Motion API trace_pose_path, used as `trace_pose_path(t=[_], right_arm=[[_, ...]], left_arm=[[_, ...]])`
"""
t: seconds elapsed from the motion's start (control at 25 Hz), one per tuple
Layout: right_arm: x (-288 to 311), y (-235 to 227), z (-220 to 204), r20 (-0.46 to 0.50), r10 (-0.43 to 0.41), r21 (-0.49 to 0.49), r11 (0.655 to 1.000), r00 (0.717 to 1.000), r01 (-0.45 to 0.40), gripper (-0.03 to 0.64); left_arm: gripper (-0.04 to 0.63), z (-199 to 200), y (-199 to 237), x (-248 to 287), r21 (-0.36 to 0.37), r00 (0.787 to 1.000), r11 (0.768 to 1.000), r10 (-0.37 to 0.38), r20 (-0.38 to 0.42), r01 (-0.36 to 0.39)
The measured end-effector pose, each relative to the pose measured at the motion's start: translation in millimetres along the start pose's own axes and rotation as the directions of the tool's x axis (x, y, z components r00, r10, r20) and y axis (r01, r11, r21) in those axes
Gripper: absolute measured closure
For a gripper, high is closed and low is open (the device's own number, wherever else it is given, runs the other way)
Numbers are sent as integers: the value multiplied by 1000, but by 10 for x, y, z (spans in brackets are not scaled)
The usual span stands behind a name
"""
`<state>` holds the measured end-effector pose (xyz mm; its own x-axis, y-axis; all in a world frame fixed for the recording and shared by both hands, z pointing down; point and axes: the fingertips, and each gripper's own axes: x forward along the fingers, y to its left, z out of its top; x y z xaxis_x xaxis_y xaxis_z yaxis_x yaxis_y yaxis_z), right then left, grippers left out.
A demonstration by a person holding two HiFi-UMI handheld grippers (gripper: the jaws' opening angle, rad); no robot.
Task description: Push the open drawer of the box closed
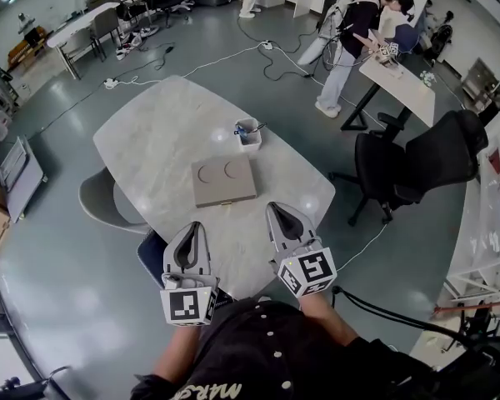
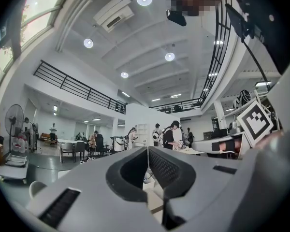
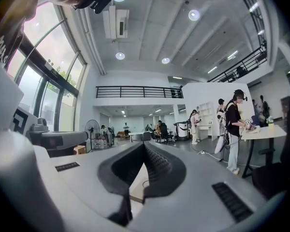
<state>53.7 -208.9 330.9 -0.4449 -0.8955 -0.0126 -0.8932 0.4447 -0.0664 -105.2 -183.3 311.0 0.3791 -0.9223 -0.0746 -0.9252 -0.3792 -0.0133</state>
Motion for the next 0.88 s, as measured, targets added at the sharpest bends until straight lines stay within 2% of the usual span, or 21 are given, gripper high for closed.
trace_pose_path(t=[0.88], right_arm=[[26,122,-29,-18,40,-16,999,999,-41,620]], left_arm=[[577,-22,-24,-28,-9,1000,1000,8,-4,-8]])
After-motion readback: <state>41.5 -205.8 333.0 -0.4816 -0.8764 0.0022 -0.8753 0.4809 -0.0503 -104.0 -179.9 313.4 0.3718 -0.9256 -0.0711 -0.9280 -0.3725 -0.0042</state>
